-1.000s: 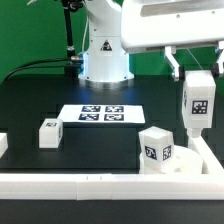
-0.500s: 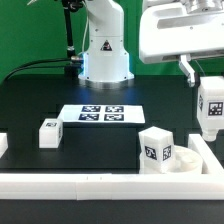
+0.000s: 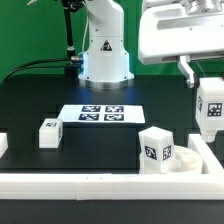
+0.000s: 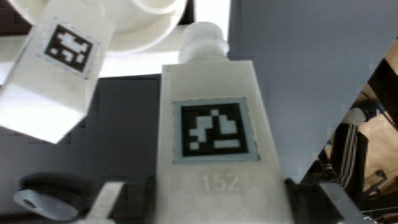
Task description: Assemble stool
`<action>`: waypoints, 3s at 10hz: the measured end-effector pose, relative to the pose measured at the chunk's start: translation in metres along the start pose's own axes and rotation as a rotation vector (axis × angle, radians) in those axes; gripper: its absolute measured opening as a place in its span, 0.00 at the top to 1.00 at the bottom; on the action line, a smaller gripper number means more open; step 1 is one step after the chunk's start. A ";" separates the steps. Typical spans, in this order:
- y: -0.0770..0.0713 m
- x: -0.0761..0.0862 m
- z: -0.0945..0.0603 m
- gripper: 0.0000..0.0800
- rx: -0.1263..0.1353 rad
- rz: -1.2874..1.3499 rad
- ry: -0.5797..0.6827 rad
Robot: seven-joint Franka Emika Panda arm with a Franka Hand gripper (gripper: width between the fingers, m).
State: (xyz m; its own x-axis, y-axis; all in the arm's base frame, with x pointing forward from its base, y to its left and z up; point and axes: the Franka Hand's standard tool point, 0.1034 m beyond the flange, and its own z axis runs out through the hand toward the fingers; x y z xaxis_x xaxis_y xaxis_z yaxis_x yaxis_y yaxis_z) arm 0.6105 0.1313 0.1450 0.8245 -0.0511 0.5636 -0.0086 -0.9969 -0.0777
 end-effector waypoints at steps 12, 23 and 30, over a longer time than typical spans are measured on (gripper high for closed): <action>0.017 -0.027 0.030 0.58 -0.034 -0.043 -0.044; 0.013 -0.032 0.032 0.21 -0.035 -0.079 0.020; 0.014 -0.032 0.033 0.19 -0.035 -0.094 0.019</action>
Offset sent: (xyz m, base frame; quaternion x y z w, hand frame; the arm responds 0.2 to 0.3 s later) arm 0.0034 -0.0104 -0.0154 -0.0081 0.0190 -0.0075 0.9998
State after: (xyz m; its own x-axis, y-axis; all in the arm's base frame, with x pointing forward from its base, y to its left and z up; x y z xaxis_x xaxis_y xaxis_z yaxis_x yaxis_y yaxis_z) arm 0.6025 0.1213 0.0992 0.8116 0.0417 0.5828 0.0479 -0.9988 0.0047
